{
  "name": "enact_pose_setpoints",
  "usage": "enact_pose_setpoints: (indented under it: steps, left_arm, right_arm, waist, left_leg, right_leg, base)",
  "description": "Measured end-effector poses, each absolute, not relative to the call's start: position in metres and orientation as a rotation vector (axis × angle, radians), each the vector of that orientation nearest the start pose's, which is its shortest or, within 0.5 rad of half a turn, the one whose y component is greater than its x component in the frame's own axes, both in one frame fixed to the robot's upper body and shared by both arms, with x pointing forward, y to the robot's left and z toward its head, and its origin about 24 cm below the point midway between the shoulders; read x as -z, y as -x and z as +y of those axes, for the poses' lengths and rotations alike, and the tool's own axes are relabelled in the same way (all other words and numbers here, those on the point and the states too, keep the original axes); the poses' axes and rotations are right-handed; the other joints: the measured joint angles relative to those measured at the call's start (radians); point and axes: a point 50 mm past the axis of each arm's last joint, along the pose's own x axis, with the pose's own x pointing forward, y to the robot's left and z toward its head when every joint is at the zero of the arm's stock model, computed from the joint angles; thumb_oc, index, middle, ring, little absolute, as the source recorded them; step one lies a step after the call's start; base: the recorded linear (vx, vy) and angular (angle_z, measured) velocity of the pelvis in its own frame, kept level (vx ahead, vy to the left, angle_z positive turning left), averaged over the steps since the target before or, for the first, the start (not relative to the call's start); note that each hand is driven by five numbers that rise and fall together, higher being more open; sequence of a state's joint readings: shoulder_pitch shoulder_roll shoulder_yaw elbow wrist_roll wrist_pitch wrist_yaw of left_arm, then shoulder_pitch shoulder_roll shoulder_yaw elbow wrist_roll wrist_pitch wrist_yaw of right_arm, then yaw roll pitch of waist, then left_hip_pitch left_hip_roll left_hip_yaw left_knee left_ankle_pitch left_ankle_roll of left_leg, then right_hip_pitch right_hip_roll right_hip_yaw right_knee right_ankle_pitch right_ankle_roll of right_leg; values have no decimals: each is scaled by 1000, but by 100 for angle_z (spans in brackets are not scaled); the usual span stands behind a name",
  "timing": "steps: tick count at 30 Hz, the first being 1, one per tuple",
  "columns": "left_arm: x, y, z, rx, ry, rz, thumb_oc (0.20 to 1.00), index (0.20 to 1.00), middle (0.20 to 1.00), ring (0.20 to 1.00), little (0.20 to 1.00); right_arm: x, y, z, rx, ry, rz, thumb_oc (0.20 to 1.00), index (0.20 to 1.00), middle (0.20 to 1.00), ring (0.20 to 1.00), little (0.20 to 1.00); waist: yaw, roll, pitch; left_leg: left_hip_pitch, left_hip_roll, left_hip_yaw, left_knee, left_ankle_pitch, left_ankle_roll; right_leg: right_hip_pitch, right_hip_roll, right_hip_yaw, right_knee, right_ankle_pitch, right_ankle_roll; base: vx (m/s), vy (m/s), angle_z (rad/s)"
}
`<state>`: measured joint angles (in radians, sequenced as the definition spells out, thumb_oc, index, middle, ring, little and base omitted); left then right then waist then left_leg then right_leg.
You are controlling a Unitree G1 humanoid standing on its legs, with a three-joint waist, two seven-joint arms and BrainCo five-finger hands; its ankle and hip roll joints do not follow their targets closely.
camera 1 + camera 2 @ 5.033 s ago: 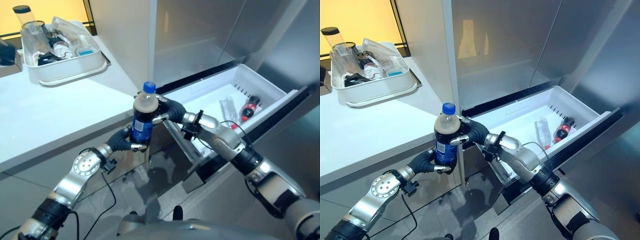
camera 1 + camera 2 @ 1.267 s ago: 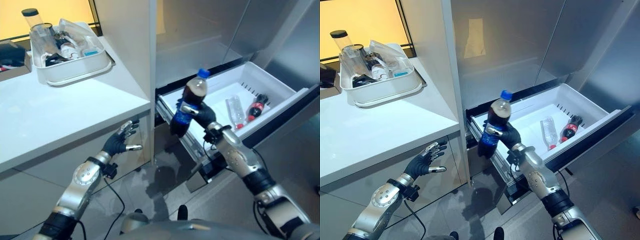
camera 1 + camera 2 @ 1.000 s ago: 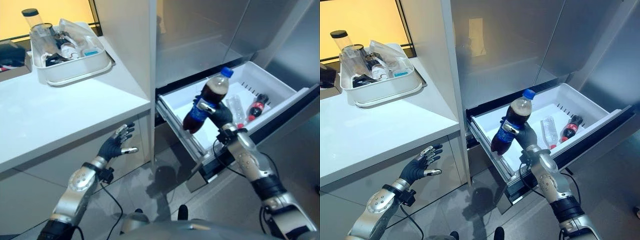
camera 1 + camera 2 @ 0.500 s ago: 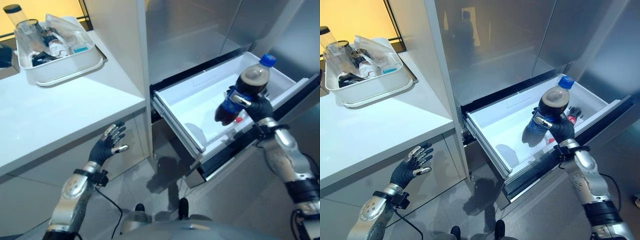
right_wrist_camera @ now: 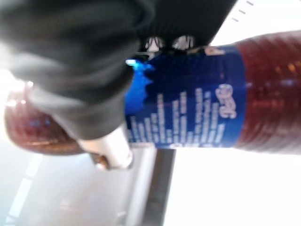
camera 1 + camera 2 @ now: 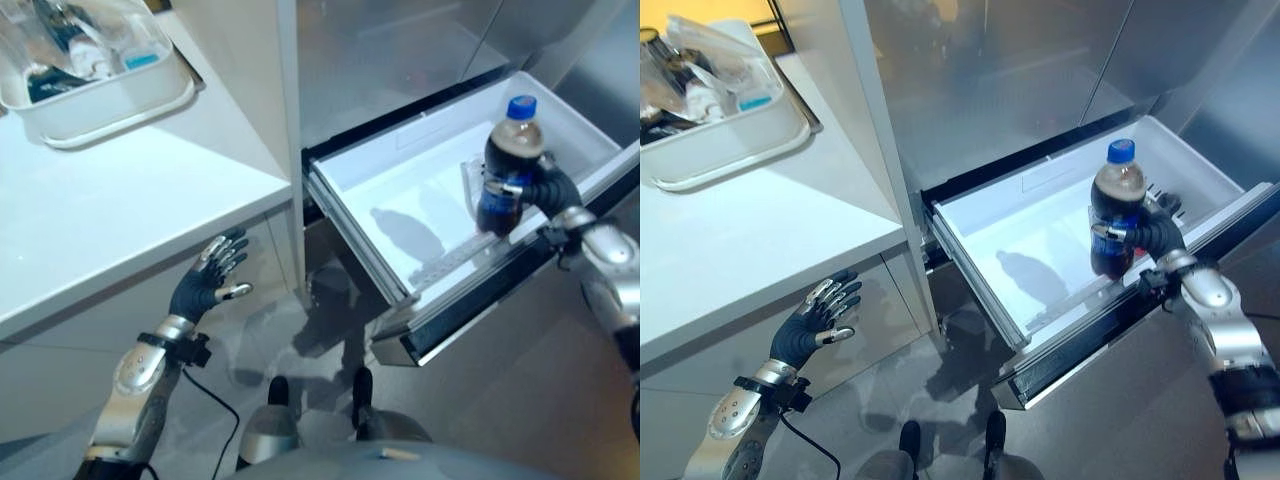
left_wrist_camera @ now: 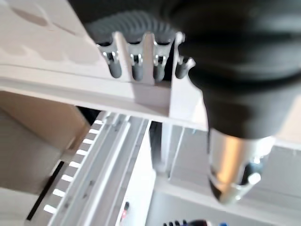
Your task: Take the drinks into the refrigerator
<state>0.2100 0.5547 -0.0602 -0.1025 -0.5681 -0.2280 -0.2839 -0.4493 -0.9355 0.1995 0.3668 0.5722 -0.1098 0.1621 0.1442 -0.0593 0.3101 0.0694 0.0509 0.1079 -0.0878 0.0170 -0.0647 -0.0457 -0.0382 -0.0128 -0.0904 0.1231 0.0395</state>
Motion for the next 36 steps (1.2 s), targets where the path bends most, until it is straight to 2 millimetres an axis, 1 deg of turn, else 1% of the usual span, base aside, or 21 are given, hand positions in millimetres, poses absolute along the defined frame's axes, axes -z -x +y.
enact_pose_setpoints:
  steps: [1, 2, 4, 6, 8, 9, 10, 11, 12, 15, 21, 23, 25, 29, 33, 36]
  left_arm:
    - [-66, -211, 224, 334, 7, -95, 1000, 1000, 1000, 1000, 1000]
    - [-68, -213, 224, 336, 6, -103, 1000, 1000, 1000, 1000, 1000]
    - [-75, -219, 222, 346, 3, -138, 1000, 1000, 1000, 1000, 1000]
    - [-82, -223, 220, 357, 7, -172, 1000, 1000, 1000, 1000, 1000]
    - [-89, -224, 217, 369, 8, -205, 1000, 1000, 1000, 1000, 1000]
    - [-91, -224, 216, 374, 21, -215, 1000, 1000, 1000, 1000, 1000]
    - [-94, -226, 215, 380, 31, -235, 1000, 1000, 1000, 1000, 1000]
    - [-95, -227, 214, 383, 33, -236, 1000, 1000, 1000, 1000, 1000]
    - [-97, -228, 212, 393, 32, -245, 1000, 1000, 1000, 1000, 1000]
    - [-102, -229, 209, 429, 12, -255, 1000, 1000, 1000, 1000, 1000]
    - [-104, -229, 208, 428, 13, -268, 1000, 1000, 1000, 1000, 1000]
    - [-106, -229, 207, 425, 14, -278, 1000, 1000, 1000, 1000, 1000]
    - [-106, -229, 208, 419, 14, -281, 1000, 1000, 1000, 1000, 1000]
    - [-108, -229, 208, 410, 14, -293, 1000, 1000, 1000, 1000, 1000]
    - [-110, -230, 208, 400, 14, -301, 1000, 1000, 1000, 1000, 1000]
    - [-111, -231, 208, 401, 14, -308, 1000, 1000, 1000, 1000, 1000]
  right_arm:
    - [-169, -322, -290, -147, 458, -114, 200, 200, 200, 200, 200]
    - [-169, -323, -288, -162, 478, -109, 200, 200, 200, 200, 200]
    - [-166, -326, -279, -212, 526, -88, 200, 200, 200, 200, 200]
    - [-164, -328, -275, -240, 551, -74, 200, 200, 200, 200, 200]
    - [-164, -329, -271, -257, 573, -73, 200, 200, 200, 200, 200]
    - [-165, -330, -271, -259, 578, -74, 200, 200, 200, 200, 200]
    - [-166, -332, -270, -255, 581, -75, 200, 200, 200, 200, 200]
    - [-166, -333, -271, -249, 589, -70, 200, 200, 200, 200, 200]
    - [-168, -336, -273, -238, 608, -65, 200, 200, 200, 200, 200]
    - [-169, -342, -272, -226, 642, -54, 200, 200, 200, 200, 200]
    - [-163, -346, -262, -287, 712, -8, 200, 200, 200, 200, 200]
    - [-164, -349, -260, -290, 718, -7, 200, 200, 200, 200, 200]
    - [-164, -357, -257, -287, 736, 12, 200, 200, 200, 200, 200]
    - [-161, -363, -258, -263, 751, 47, 200, 200, 200, 200, 200]
    - [-162, -366, -257, -258, 795, 68, 200, 200, 200, 200, 200]
    - [-159, -369, -256, -265, 830, 99, 200, 200, 200, 200, 200]
  waist:
    - [4, 3, 9]
    - [7, 3, 15]
    - [12, 5, 42]
    - [12, 8, 66]
    - [15, 11, 90]
    - [12, 11, 94]
    - [21, 13, 107]
    - [16, 14, 112]
    - [22, 17, 119]
    - [21, 19, 127]
    - [35, 26, 139]
    - [38, 25, 148]
    - [37, 28, 152]
    - [37, 29, 159]
    - [39, 30, 172]
    - [40, 30, 172]
  left_leg:
    - [-14, 0, -1, 0, 0, 0]
    - [-18, 0, 0, 0, 1, 0]
    - [-35, 2, -5, 3, 3, -3]
    - [-47, 2, -15, 6, 4, -3]
    - [-63, 3, -29, 11, 4, -4]
    - [-67, 2, -31, 10, 4, -4]
    - [-69, 3, -33, 12, 5, -5]
    - [-70, 3, -38, 13, 5, -6]
    - [-74, 4, -43, 15, 6, -7]
    - [-82, 6, -55, 14, 9, -9]
    - [-81, 7, -56, 15, 9, -10]
    - [-82, 7, -58, 15, 11, -11]
    - [-84, 8, -62, 16, 12, -12]
    - [-99, 9, -76, 22, 14, -13]
    - [-103, 9, -80, 24, 14, -14]
    - [-103, 9, -80, 24, 14, -14]
  right_leg:
    - [-14, 0, -1, 0, 2, -1]
    - [-19, 0, -1, 0, 2, -1]
    - [-31, 1, -7, 0, 2, -1]
    - [-37, 0, -18, 0, 2, -1]
    - [-43, -2, -30, 0, 2, -1]
    - [-47, -2, -32, 0, 2, -1]
    - [-47, -1, -34, 0, 1, -2]
    - [-46, -1, -39, 0, 1, -2]
    - [-47, -1, -44, 0, 1, -3]
    - [-50, 0, -54, 0, 0, -4]
    - [-49, 0, -56, 0, 0, -4]
    - [-48, 0, -59, 0, 0, -4]
    - [-48, 0, -63, 0, 0, -4]
    - [-52, 0, -78, 0, 0, -4]
    - [-54, 0, -80, 0, 0, -4]
    - [-54, 0, -80, 0, 0, -4]
  base:
    - [-59, -18, -2]
    - [-67, -21, 3]
    - [-57, -19, 4]
    - [-42, -24, 11]
    - [-44, -39, 18]
    - [-31, -31, 12]
    - [-26, -30, 8]
    - [-22, -21, 9]
    - [-29, -28, 17]
    - [-24, -11, 10]
    - [-17, -5, 0]
    - [-42, -17, 4]
    - [-40, -15, 4]
    - [-18, -8, 10]
    - [-10, -2, 2]
    - [0, 0, 0]
